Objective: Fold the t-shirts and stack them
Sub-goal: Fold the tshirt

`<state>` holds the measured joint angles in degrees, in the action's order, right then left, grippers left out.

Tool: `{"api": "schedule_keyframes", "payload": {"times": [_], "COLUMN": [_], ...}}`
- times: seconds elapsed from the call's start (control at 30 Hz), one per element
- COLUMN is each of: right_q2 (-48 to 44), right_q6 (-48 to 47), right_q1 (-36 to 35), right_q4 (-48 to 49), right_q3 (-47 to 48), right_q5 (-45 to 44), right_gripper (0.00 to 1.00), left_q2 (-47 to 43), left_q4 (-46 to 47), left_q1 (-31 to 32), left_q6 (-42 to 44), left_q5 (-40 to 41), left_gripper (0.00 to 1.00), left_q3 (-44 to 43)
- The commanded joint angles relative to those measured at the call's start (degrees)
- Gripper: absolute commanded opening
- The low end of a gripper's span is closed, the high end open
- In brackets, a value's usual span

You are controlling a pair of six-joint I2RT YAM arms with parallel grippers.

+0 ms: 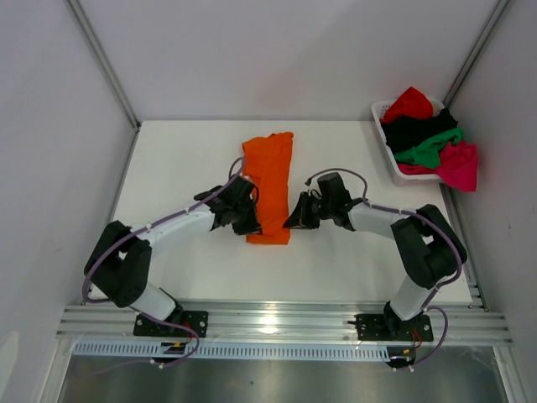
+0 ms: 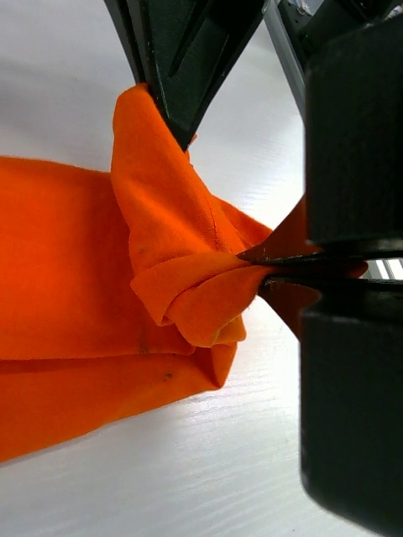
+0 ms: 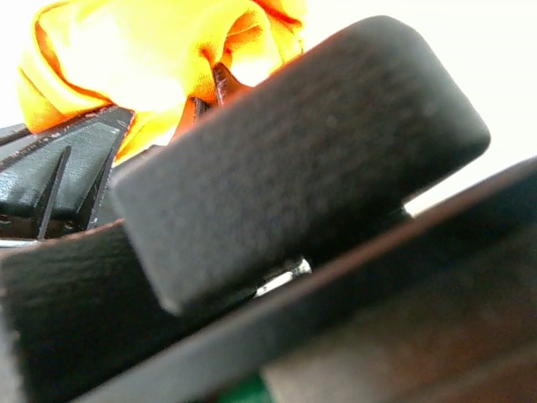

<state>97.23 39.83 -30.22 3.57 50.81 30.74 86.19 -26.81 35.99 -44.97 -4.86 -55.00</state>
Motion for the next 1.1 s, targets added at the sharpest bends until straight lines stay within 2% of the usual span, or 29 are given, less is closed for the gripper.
{"api": "schedule_keyframes", "payload": {"times": [0.0,0.4,1.07], "right_q2": [1.1,3.1,10.1], "right_q6": [-1.6,-2.9,-6.1], "right_q1": [0.3,0.8,2.2], "right_q4": [-0.6,-0.1,-5.8], "right_q3": [1.7,1.9,12.3], "right_q5": [-0.9,0.0,0.4], "right_gripper": [0.0,0.0,0.0], "left_q2": [1.2,3.5,5.2], "left_q4": [-2.4,-2.1,-6.4], "left_q1": [-0.4,-0.7,-5.4], "left_q6": [1.6,0.8,-1.0], "left_q5": [0.1,0.0,1.4], "left_gripper": [0.0,0.01,0.01], "left_q3": [-2.3,-3.1,-7.8]}}
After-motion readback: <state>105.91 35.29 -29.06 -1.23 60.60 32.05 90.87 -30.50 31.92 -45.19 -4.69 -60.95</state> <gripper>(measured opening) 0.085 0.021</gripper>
